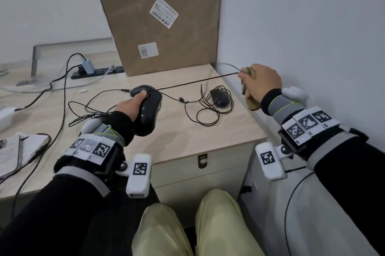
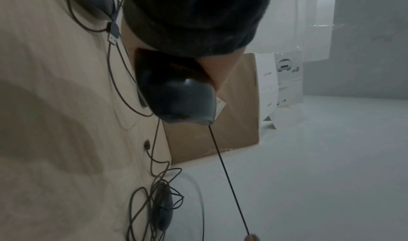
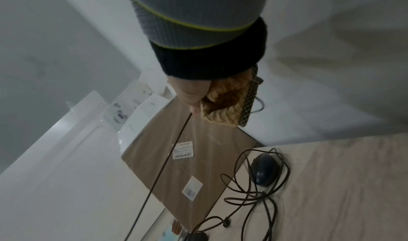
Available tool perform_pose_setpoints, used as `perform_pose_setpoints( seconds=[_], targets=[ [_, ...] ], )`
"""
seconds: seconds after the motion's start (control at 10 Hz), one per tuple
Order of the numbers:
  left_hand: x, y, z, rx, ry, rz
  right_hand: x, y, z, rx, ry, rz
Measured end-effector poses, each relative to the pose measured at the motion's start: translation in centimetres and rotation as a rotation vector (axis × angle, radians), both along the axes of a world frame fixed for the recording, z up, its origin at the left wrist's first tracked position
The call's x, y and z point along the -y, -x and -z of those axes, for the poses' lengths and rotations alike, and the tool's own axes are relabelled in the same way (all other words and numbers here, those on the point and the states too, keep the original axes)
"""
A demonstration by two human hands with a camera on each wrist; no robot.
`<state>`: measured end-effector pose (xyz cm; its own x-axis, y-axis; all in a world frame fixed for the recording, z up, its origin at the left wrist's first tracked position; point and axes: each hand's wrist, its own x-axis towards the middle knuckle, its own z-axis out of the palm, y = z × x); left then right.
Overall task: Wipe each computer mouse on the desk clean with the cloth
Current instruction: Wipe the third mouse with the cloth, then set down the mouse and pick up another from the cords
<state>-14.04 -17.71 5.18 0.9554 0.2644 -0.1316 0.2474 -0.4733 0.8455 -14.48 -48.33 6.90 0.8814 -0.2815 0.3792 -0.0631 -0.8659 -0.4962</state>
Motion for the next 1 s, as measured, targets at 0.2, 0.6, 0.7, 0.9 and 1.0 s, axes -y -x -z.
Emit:
perform_pose_setpoints(
  seconds=[0.2, 0.6, 0.7, 0.9, 1.0],
  targets=[
    [0.7, -0.7, 2.4, -0.138, -0.003, -0.005, -0.7, 0.1, 0.4, 0.055, -0.281, 0.001],
    [4.2, -1.2, 5.2, -0.292, 0.136, 0.066, -5.6, 0.9, 1.9, -0.018, -0.580, -0.235],
    [4.9, -1.7, 5.5, -0.284, 0.156, 0.026, -6.4, 1.0, 2.5, -0.040, -0.598, -0.261],
    [5.8, -1.3, 3.3, 0.072, 0.103, 0.034, -8.2, 1.0, 2.6, -0.053, -0.574, -0.328],
    [7.1, -0.8, 1.0, 0.058, 0.297, 0.198, -9.4, 1.3, 2.3, -0.066, -0.488, -0.405]
  ],
)
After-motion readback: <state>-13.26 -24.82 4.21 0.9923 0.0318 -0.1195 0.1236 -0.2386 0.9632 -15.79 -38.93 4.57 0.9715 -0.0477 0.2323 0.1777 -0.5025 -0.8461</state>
